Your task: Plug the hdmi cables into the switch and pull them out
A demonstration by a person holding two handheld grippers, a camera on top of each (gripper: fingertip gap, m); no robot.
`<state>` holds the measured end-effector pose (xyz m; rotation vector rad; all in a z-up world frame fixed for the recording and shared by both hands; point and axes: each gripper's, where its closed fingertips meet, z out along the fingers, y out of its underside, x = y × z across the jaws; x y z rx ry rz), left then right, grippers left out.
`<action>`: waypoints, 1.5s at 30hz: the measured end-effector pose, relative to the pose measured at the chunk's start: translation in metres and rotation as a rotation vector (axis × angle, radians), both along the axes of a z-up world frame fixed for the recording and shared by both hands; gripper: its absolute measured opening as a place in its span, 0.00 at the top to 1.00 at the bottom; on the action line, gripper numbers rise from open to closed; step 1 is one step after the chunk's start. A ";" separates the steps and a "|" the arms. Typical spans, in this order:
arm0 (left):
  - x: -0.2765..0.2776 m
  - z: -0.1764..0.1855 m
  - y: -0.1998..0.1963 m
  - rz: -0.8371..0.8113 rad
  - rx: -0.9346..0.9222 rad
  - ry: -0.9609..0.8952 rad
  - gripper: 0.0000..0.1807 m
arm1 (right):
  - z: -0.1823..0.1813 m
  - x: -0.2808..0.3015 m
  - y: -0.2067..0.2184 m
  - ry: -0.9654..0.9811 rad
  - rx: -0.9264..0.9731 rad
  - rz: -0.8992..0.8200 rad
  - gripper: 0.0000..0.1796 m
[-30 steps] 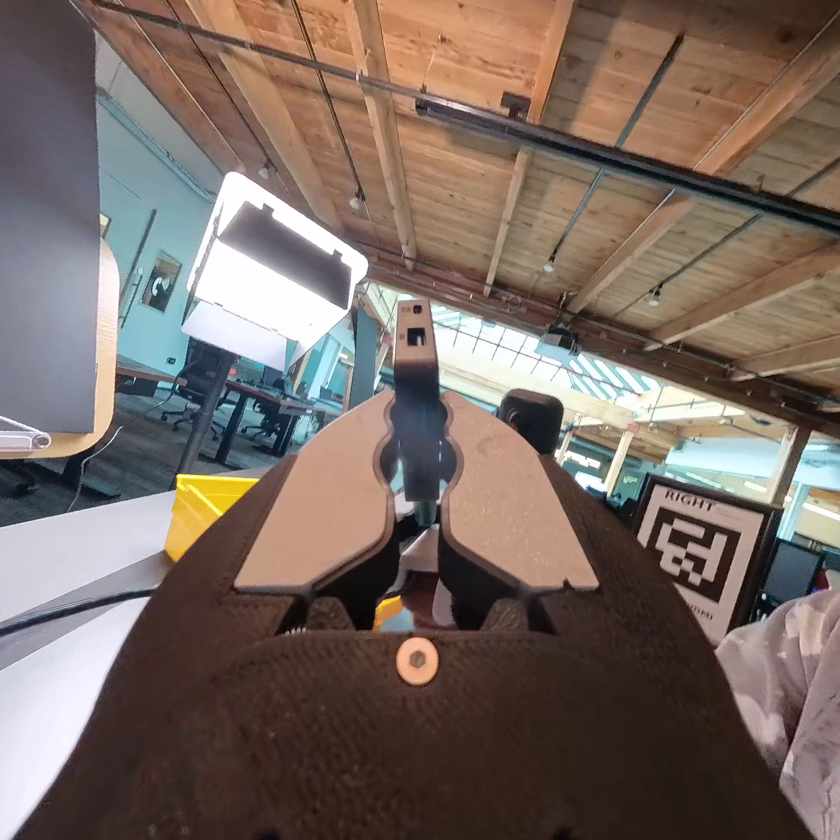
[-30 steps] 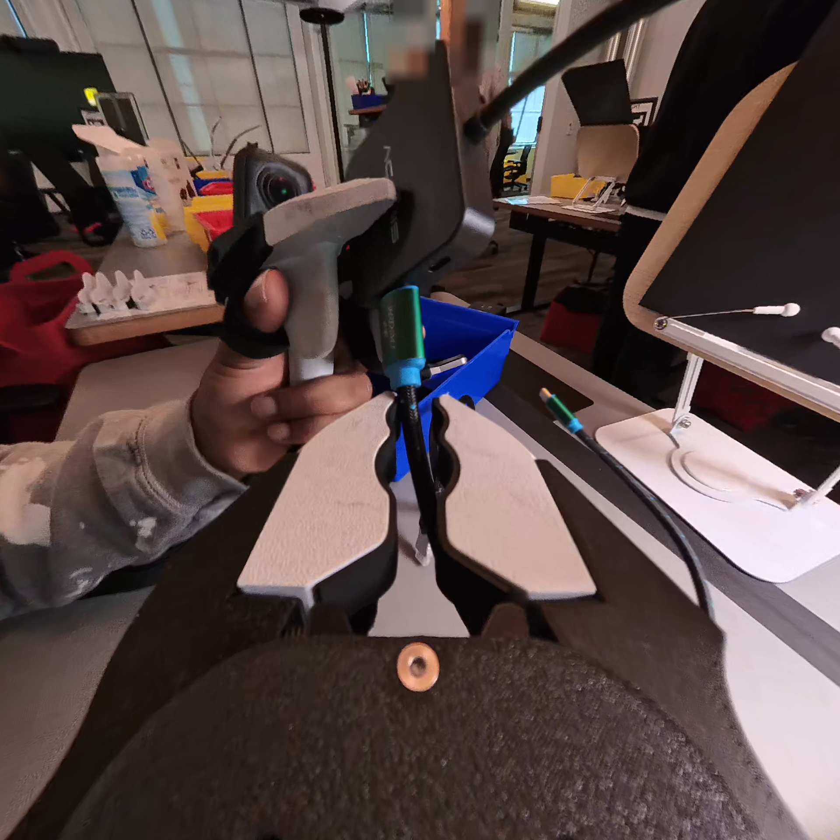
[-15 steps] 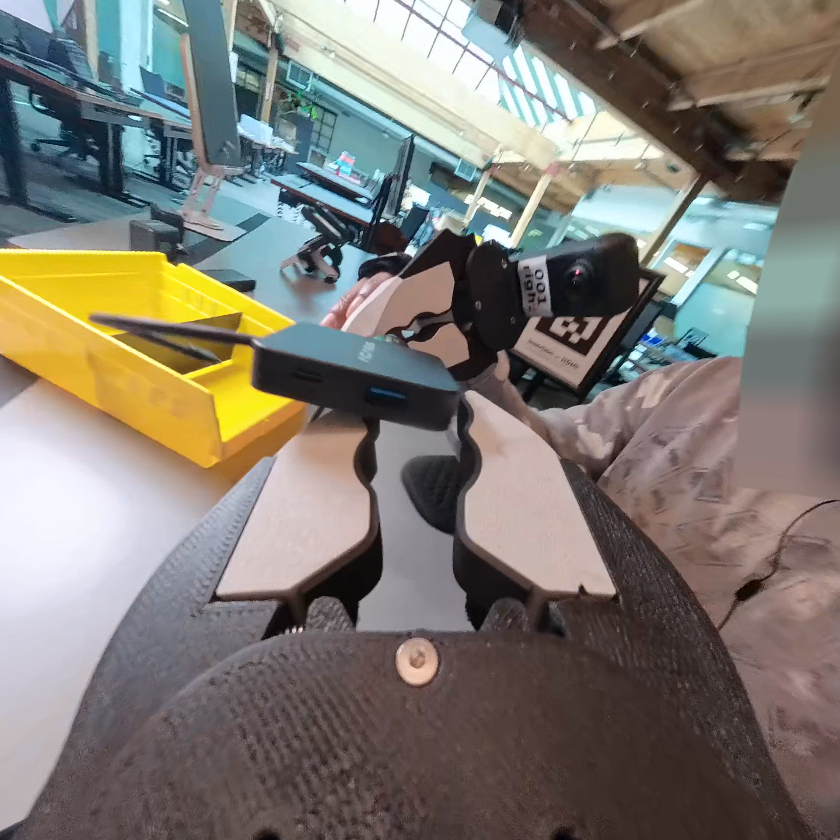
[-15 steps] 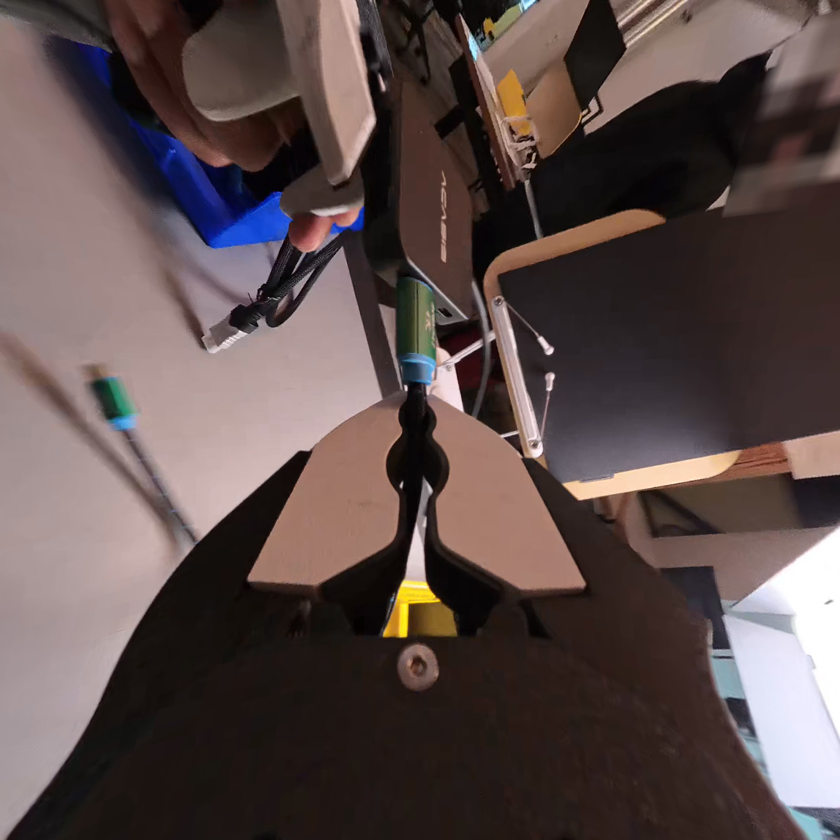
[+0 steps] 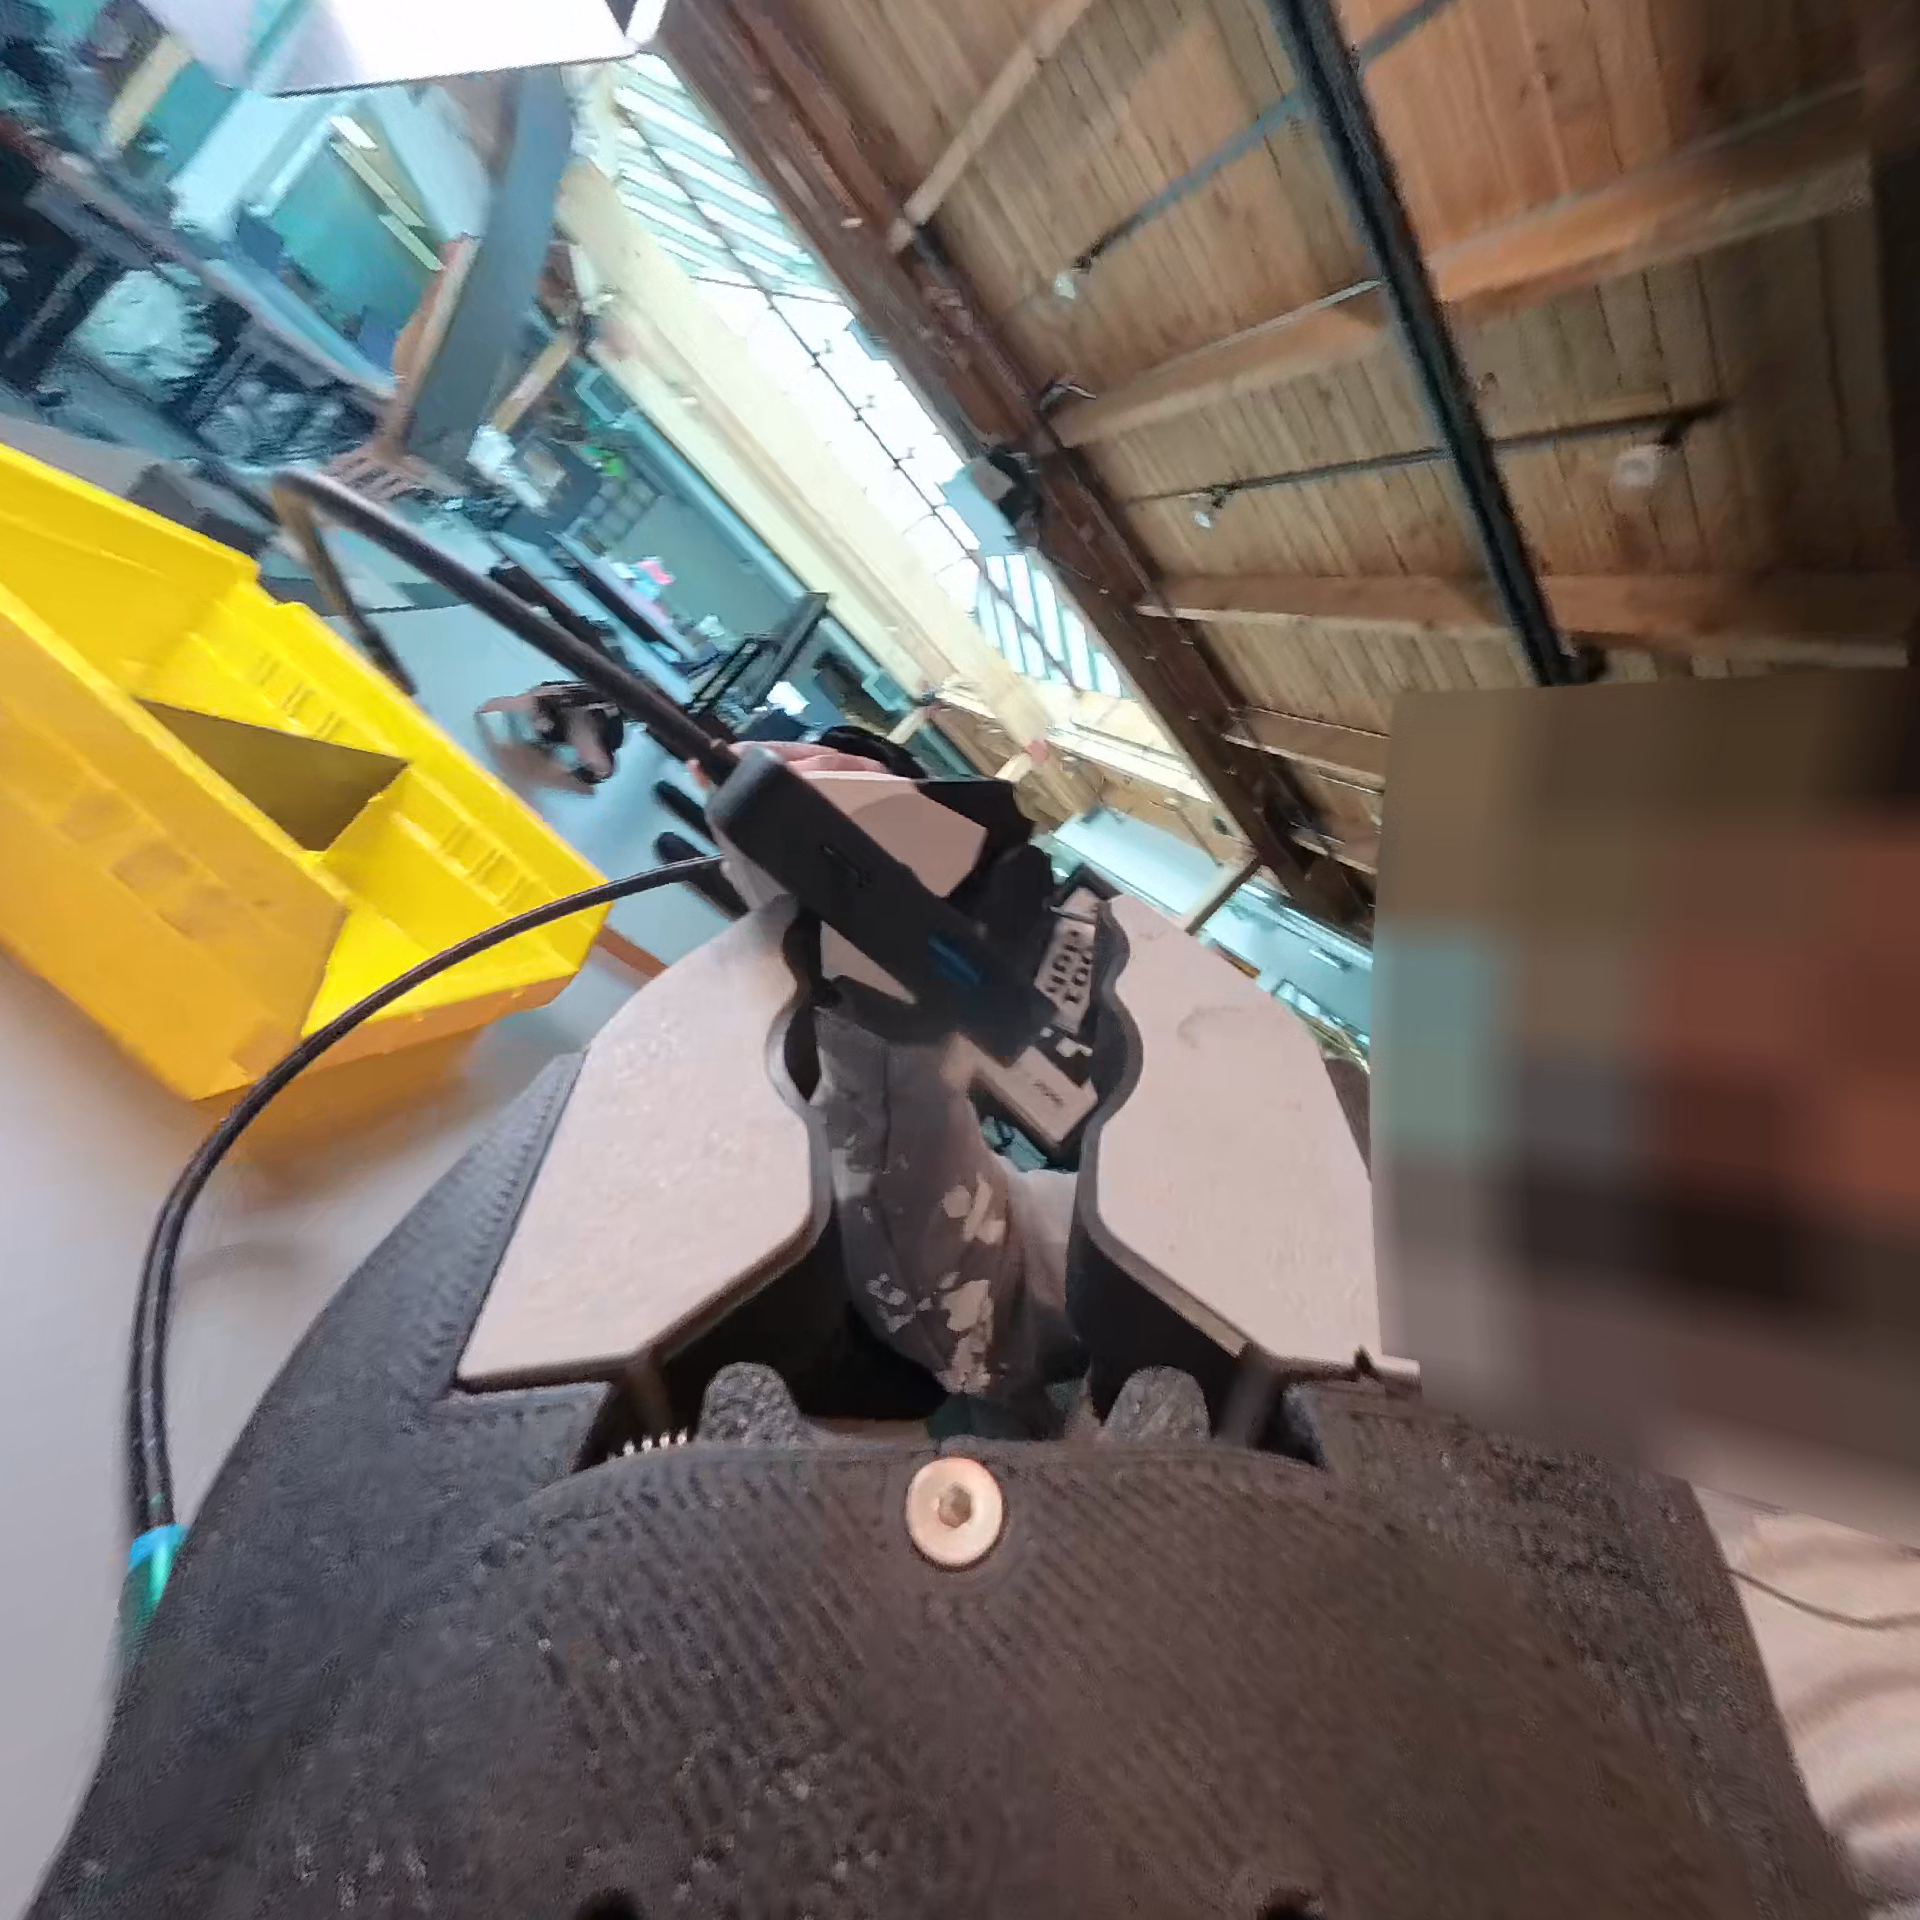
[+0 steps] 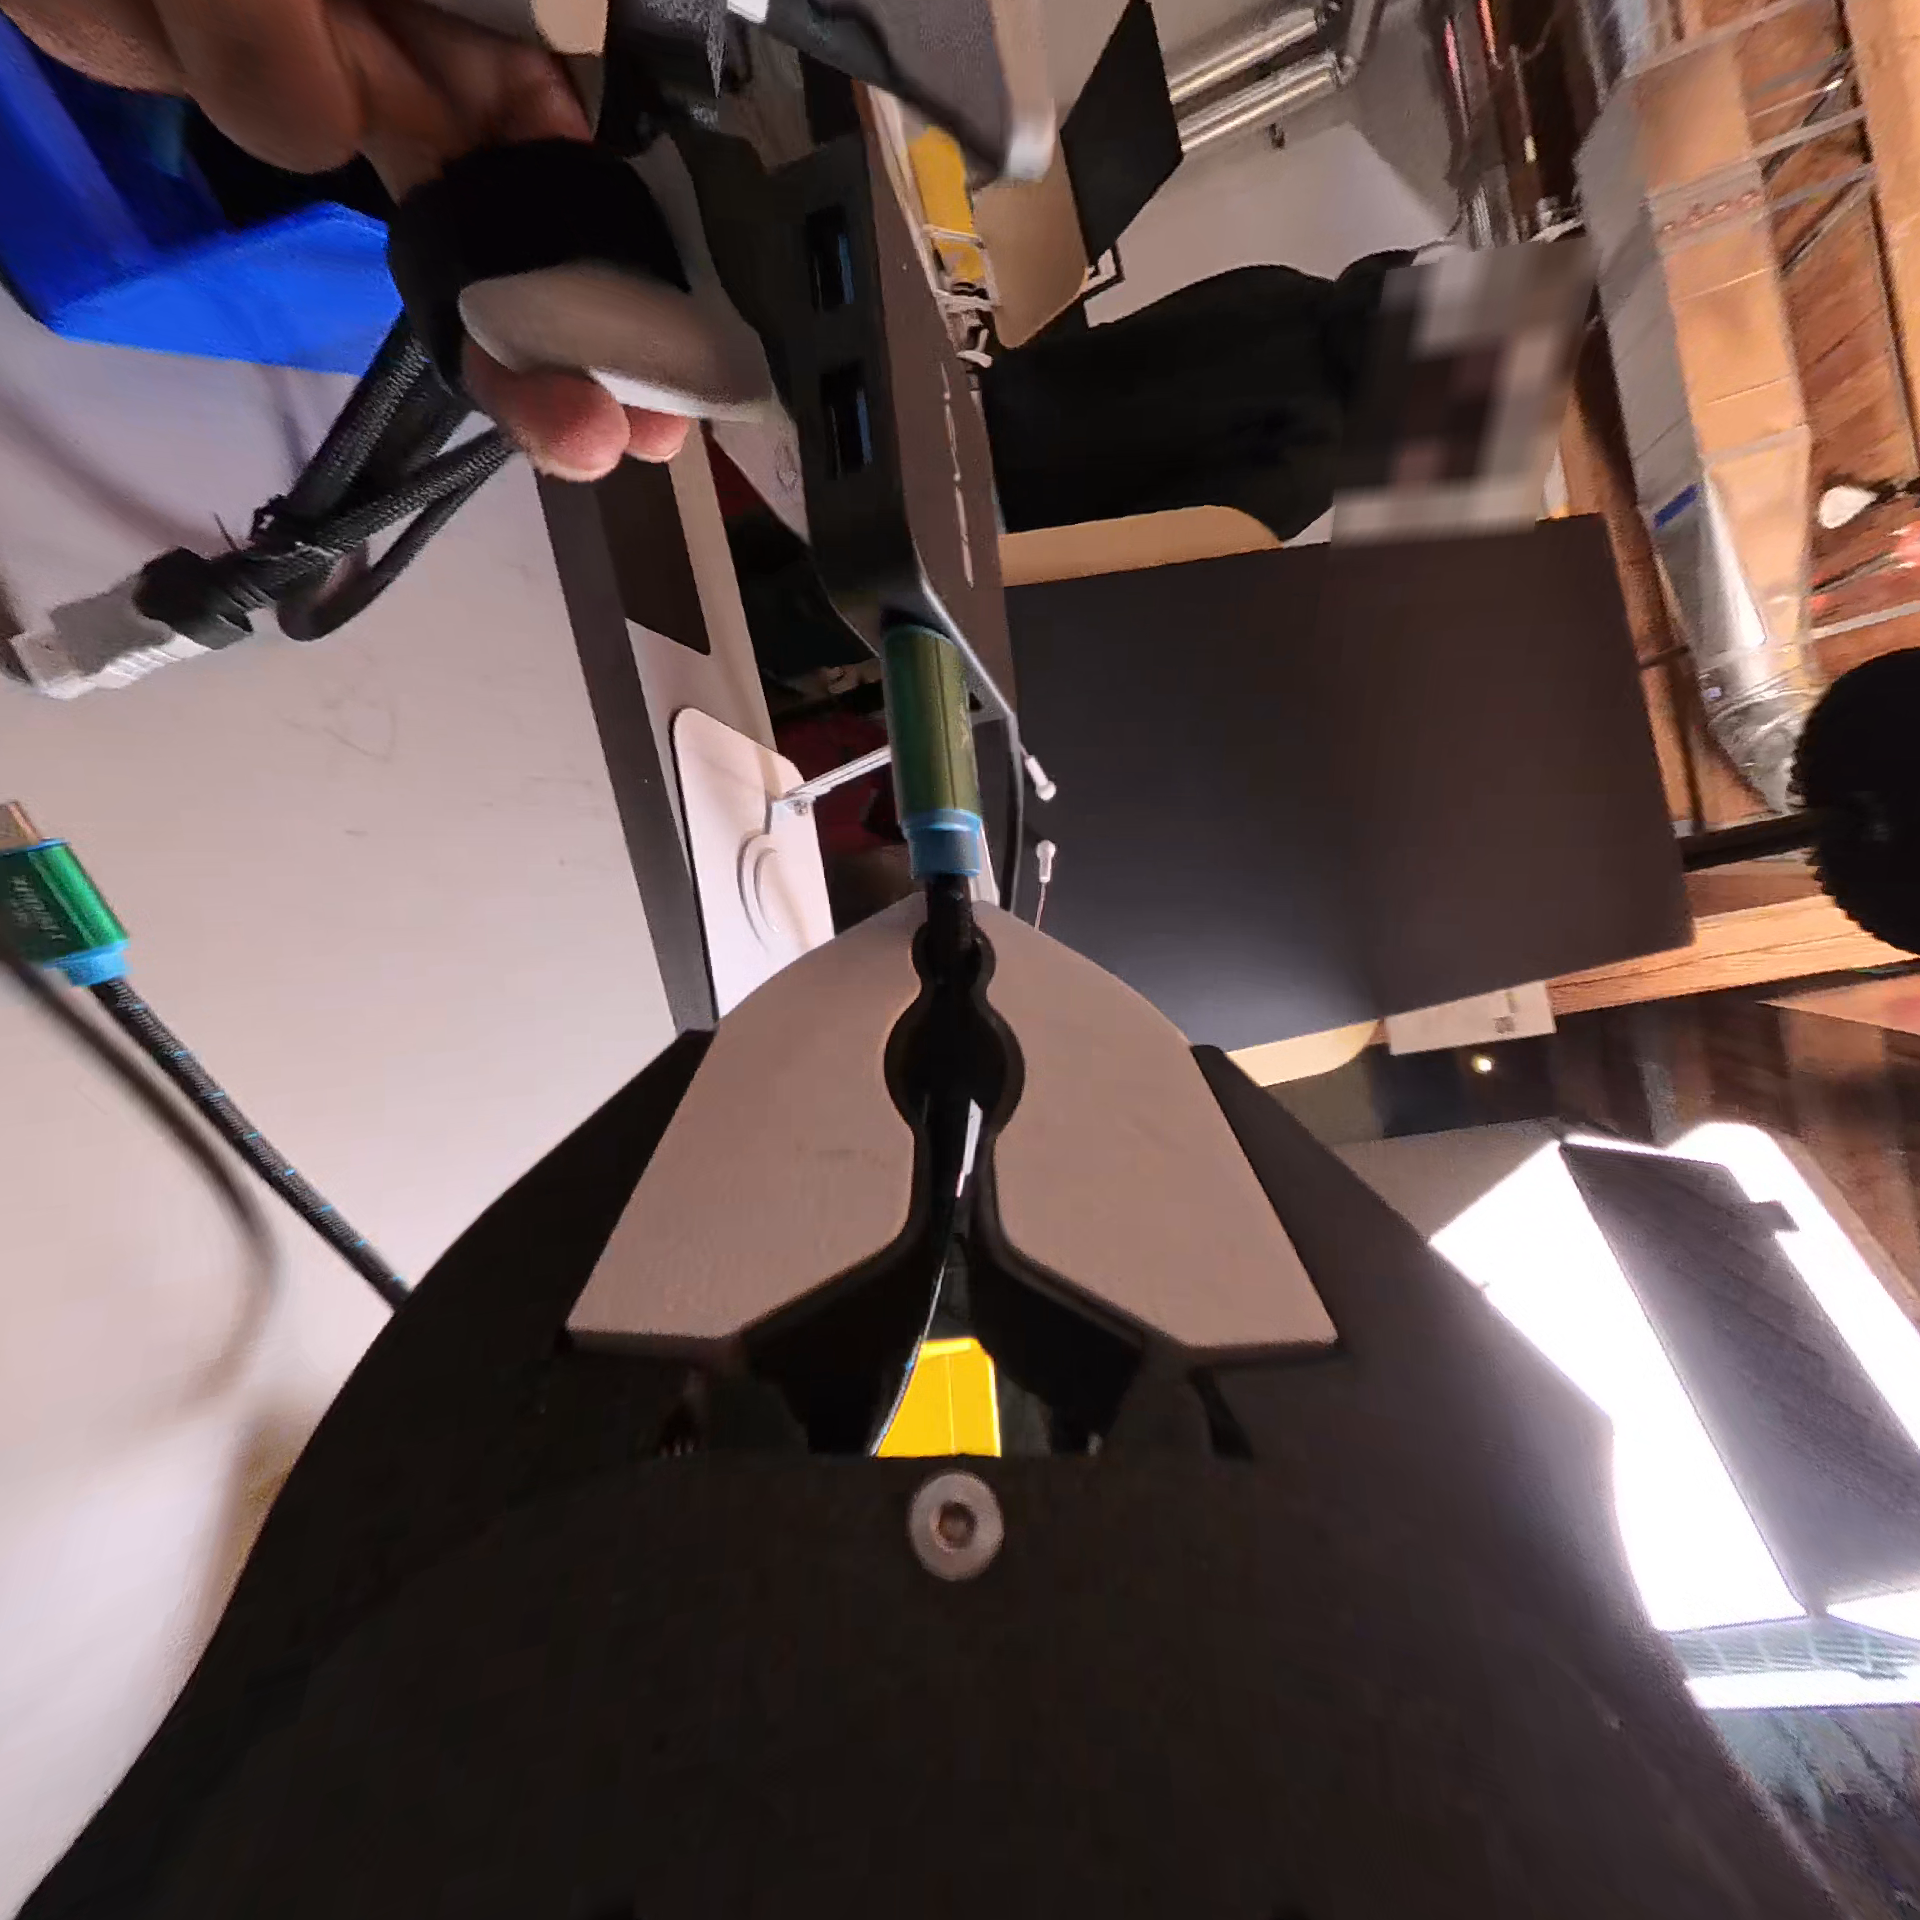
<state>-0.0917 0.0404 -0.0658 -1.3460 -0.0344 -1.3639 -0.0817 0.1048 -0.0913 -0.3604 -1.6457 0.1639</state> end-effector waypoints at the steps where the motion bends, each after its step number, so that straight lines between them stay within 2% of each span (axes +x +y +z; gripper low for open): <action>1: -0.003 -0.008 0.005 0.031 -0.044 0.016 0.75 | -0.006 -0.005 -0.001 0.002 0.019 -0.002 1.00; 4: -0.018 -0.027 0.014 0.093 -0.126 0.002 0.79 | -0.022 -0.015 0.002 -0.015 0.054 -0.021 1.00; 7: -0.026 -0.049 0.018 0.128 -0.155 0.088 0.85 | -0.034 -0.018 0.007 -0.052 0.032 -0.030 1.00; 9: -0.026 -0.050 0.021 0.150 -0.111 0.114 0.88 | -0.034 -0.018 0.008 -0.051 -0.012 -0.029 1.00; 13: -0.031 -0.040 0.021 0.207 -0.031 0.087 0.91 | -0.019 -0.010 0.008 -0.048 -0.147 -0.015 0.80; 16: -0.041 -0.031 0.016 0.242 0.033 0.044 0.92 | 0.009 0.003 -0.004 0.012 -0.265 0.060 0.78; 19: -0.053 -0.018 0.007 0.270 0.098 -0.022 0.92 | 0.039 0.017 -0.024 0.059 -0.531 0.207 0.84; 21: -0.060 -0.009 0.001 0.304 0.143 -0.058 0.92 | 0.038 0.021 -0.042 -0.044 -0.781 0.326 0.94; 22: -0.063 -0.004 -0.002 0.325 0.171 -0.075 0.92 | 0.030 0.020 -0.052 -0.143 -0.911 0.379 0.94; 24: -0.066 0.005 -0.007 0.357 0.221 -0.103 0.92 | 0.018 0.009 -0.061 -0.224 -1.123 0.424 0.93; 27: -0.061 0.017 -0.013 0.387 0.309 -0.099 0.92 | 0.013 -0.011 -0.057 -0.156 -1.374 0.453 0.83; 30: -0.043 0.023 -0.014 0.372 0.381 -0.033 0.92 | 0.028 -0.011 -0.051 -0.070 -1.545 0.539 0.80; 33: -0.022 0.022 -0.010 0.346 0.413 0.056 0.92 | 0.041 -0.002 -0.045 -0.048 -1.575 0.595 0.84; 36: -0.006 0.022 -0.008 0.331 0.435 0.132 0.92 | 0.047 0.010 -0.047 -0.109 -1.560 0.681 0.94; 45: 0.022 -0.007 -0.001 0.182 0.227 0.472 0.91 | 0.033 0.035 -0.046 -0.289 -1.266 0.656 0.94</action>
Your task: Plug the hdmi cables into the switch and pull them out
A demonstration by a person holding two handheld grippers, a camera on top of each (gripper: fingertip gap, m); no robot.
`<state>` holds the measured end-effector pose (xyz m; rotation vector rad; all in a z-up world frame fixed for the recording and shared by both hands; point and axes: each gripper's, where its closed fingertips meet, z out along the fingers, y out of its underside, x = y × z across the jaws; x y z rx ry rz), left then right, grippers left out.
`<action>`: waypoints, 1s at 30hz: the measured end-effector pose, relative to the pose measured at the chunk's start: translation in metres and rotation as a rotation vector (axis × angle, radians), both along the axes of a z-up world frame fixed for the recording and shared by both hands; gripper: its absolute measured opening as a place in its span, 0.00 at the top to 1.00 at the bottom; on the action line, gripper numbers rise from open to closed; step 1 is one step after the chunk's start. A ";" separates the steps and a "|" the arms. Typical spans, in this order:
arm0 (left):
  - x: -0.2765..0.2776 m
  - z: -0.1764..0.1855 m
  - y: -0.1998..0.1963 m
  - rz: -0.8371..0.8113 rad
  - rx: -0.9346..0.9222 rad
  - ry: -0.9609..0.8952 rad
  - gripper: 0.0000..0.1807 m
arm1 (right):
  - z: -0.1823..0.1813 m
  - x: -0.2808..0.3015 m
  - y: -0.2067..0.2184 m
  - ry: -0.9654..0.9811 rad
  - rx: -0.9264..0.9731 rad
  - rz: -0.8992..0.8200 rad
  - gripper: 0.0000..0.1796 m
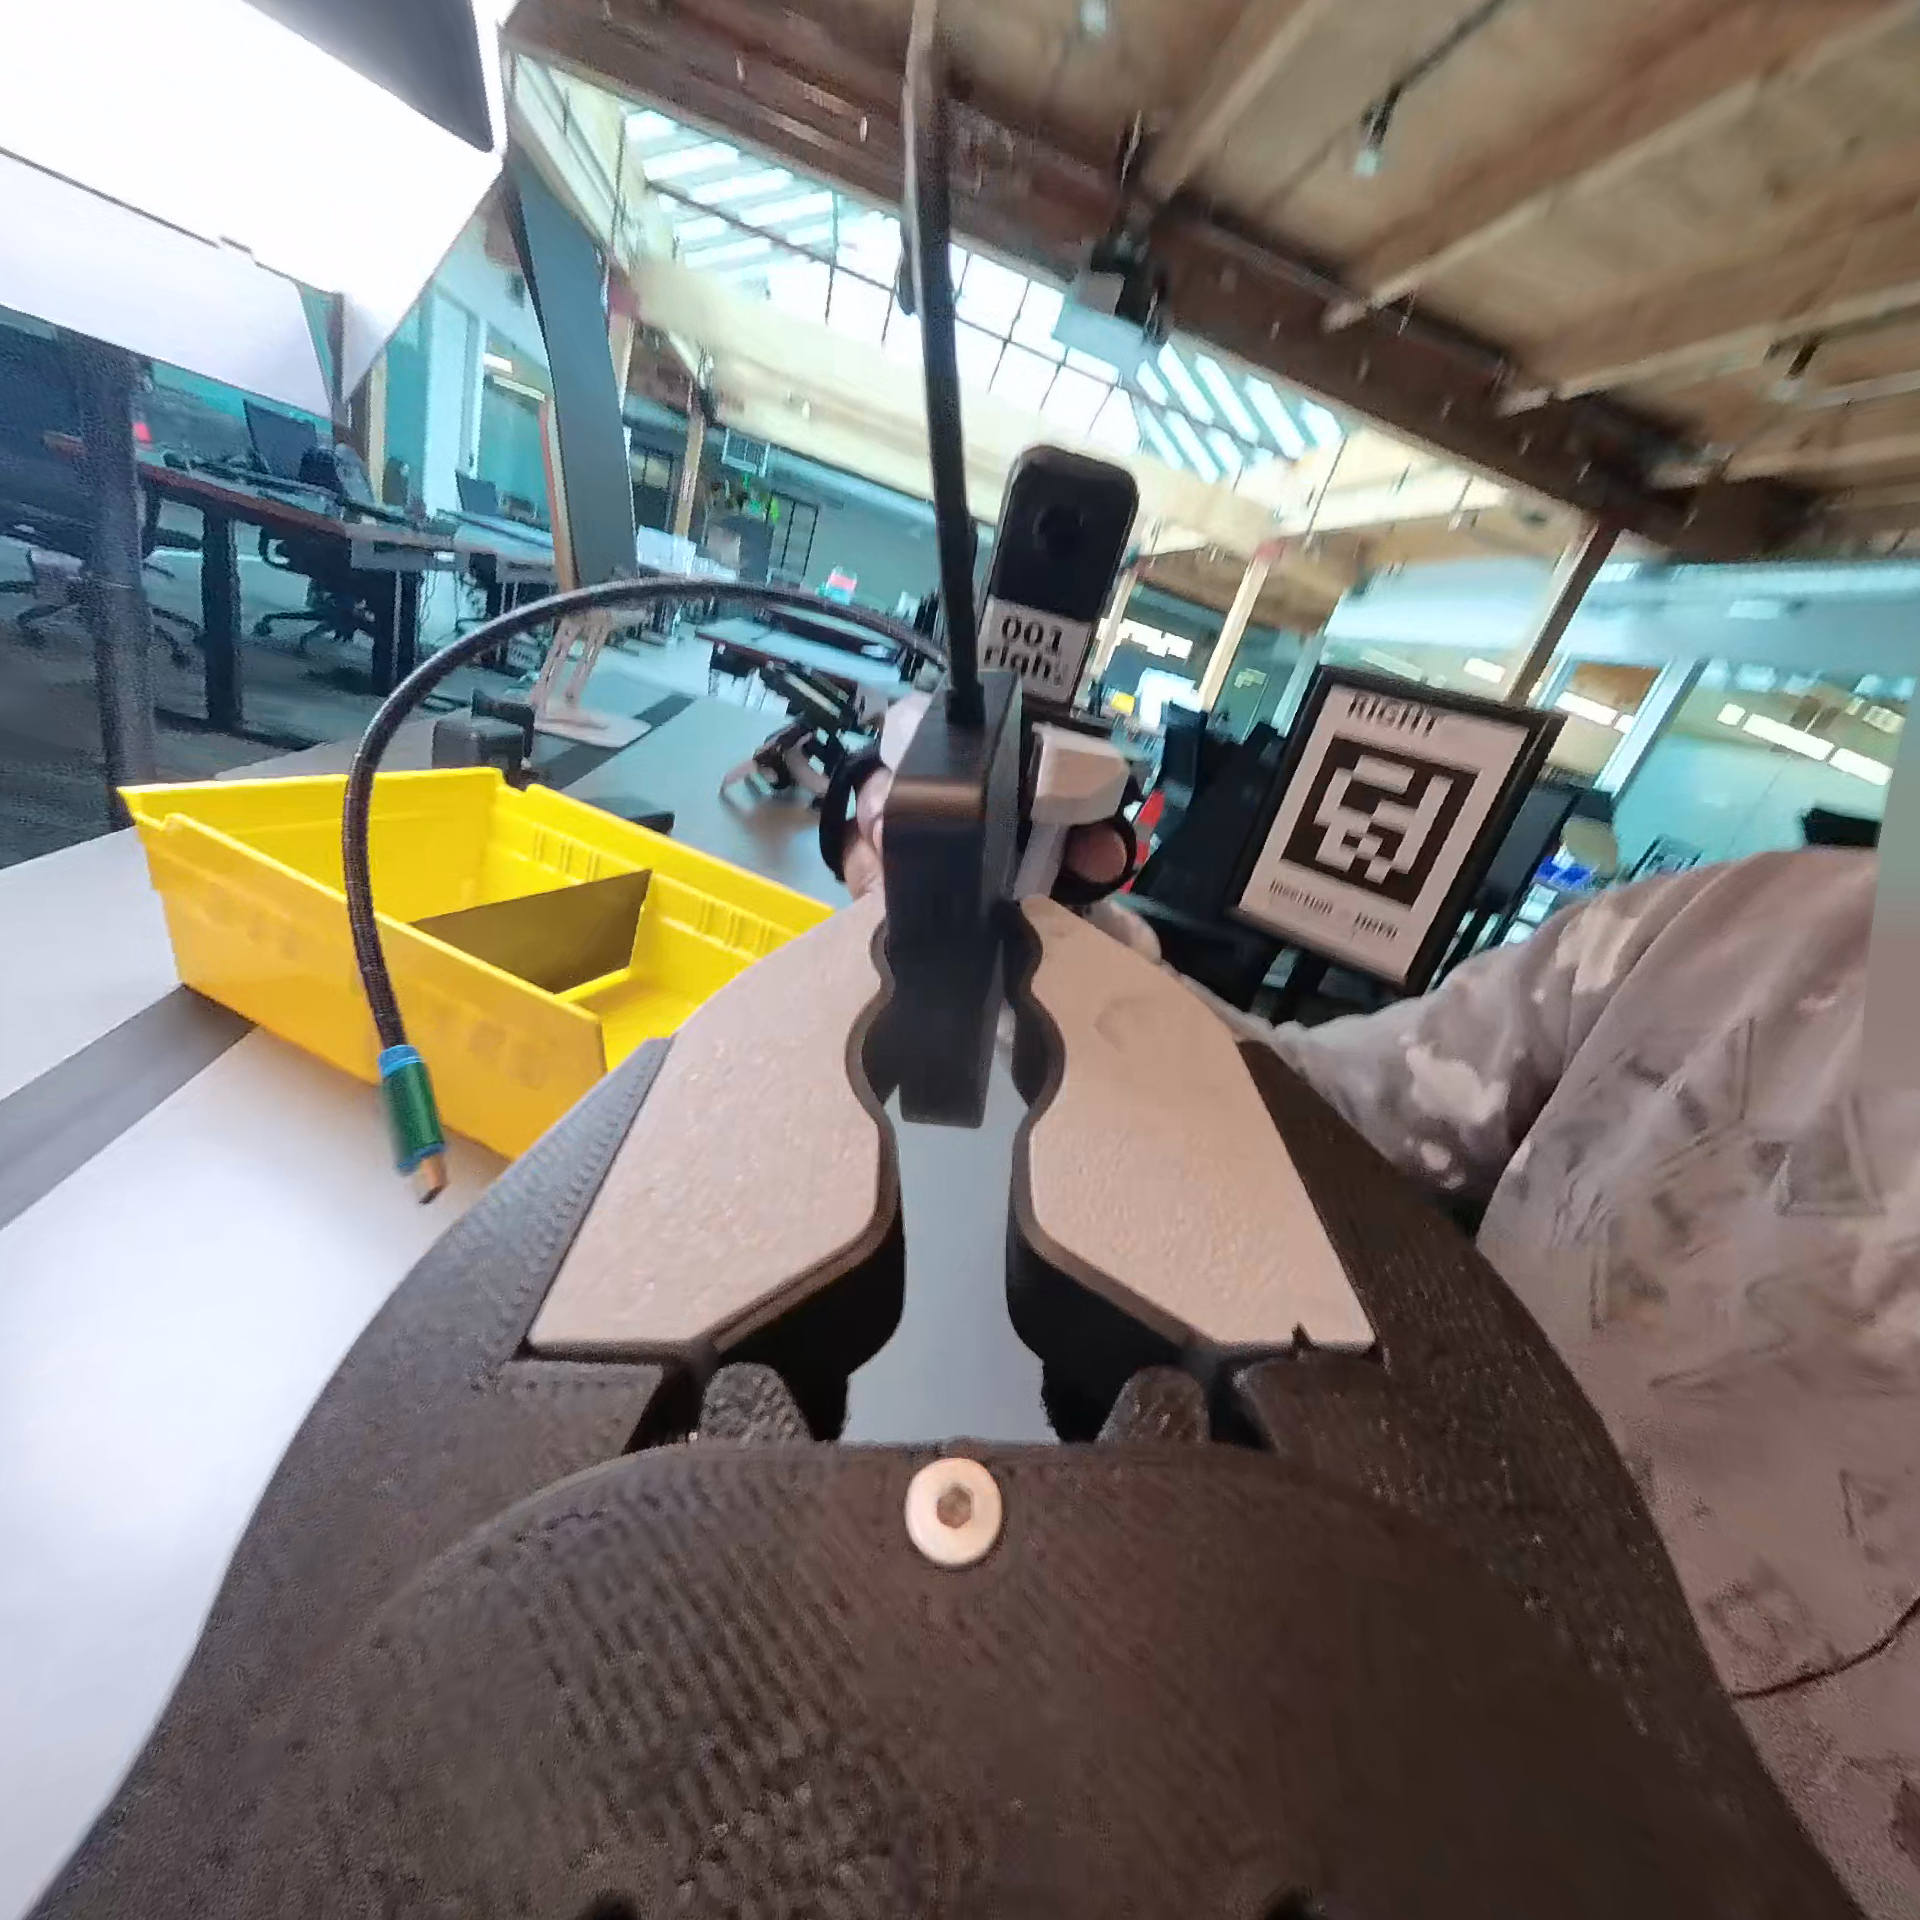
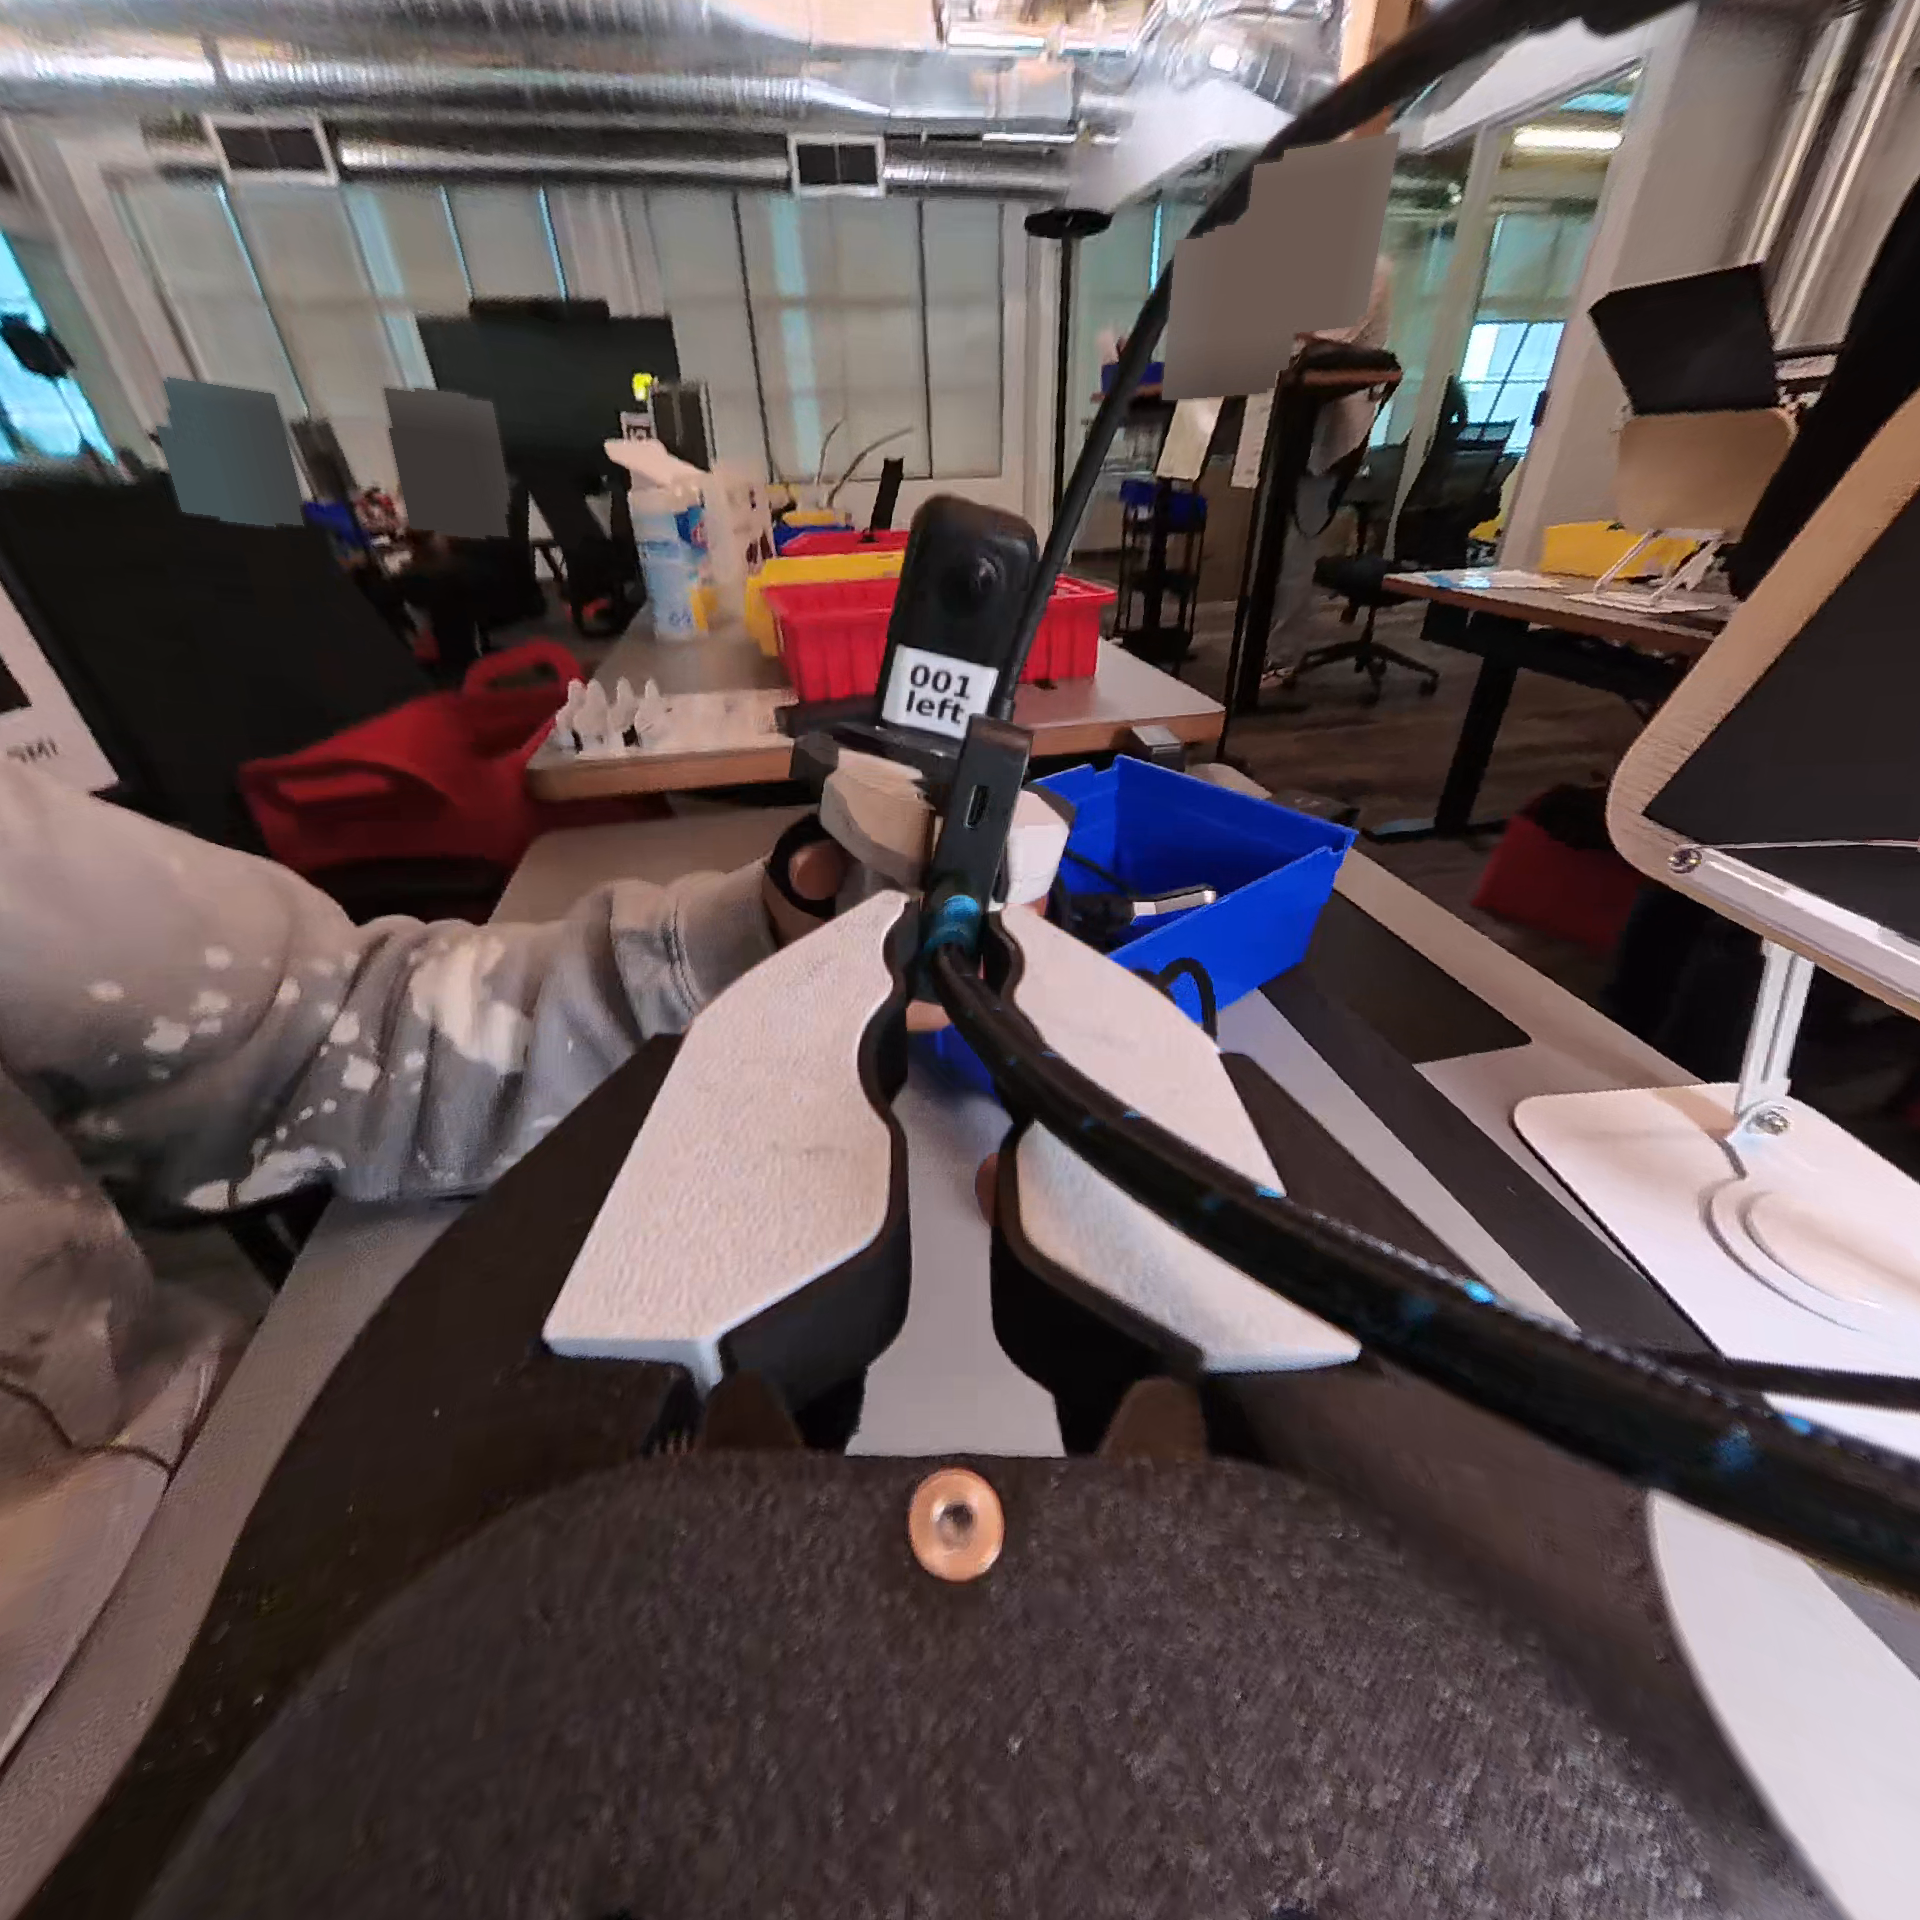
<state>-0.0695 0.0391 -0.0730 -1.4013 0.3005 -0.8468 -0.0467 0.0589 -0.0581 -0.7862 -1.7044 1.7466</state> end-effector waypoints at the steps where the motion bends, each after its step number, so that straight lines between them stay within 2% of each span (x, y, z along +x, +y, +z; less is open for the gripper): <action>1: 0.003 -0.002 0.001 0.007 -0.004 0.030 0.90 | 0.001 0.002 0.000 0.002 0.004 0.005 0.94; 10: 0.023 0.001 -0.002 -0.028 0.053 0.102 0.90 | 0.001 0.008 -0.007 -0.029 -0.085 0.112 0.94; 20: 0.019 0.006 0.004 0.067 0.108 0.155 0.92 | 0.000 0.004 -0.002 -0.065 -0.171 0.126 0.94; 30: 0.026 0.011 0.004 0.067 0.133 0.162 0.92 | 0.002 0.009 -0.006 0.025 -0.048 0.104 0.94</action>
